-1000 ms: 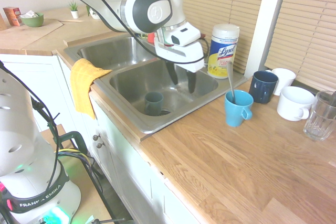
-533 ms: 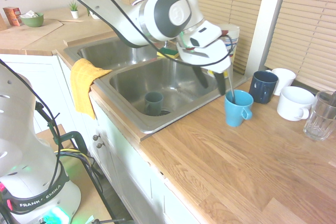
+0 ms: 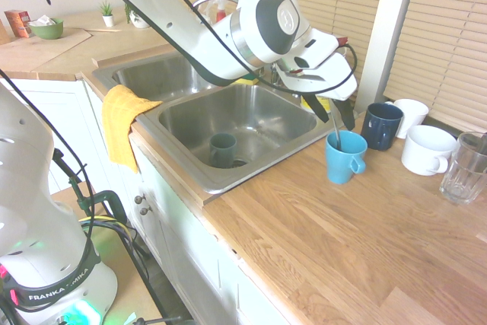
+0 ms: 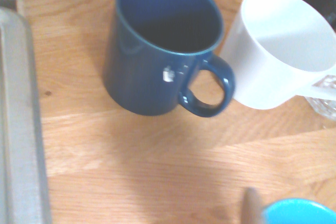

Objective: Put the spoon into the sink

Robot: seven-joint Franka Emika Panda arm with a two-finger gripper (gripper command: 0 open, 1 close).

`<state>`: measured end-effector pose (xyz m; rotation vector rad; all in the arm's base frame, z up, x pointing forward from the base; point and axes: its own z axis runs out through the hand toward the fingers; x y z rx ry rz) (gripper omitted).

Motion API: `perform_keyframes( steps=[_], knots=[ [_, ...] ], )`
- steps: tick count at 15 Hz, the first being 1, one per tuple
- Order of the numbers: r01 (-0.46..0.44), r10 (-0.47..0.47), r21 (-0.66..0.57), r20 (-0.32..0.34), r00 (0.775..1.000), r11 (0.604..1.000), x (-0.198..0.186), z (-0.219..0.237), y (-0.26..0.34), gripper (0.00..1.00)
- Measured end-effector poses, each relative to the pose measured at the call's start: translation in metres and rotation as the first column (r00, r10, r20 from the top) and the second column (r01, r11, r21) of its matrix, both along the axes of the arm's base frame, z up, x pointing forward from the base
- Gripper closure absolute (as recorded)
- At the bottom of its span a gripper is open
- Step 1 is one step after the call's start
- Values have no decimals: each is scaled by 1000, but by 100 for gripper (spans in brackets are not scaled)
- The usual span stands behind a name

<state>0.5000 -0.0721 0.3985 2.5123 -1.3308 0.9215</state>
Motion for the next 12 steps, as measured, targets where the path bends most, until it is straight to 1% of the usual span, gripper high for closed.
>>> perform_keyframes(
  steps=[5,12],
  knots=[
    [-7,7,-9,16,1000,1000,4,4,8,100],
    [8,-8,-2,27,1000,1000,8,10,6,100]
  ],
)
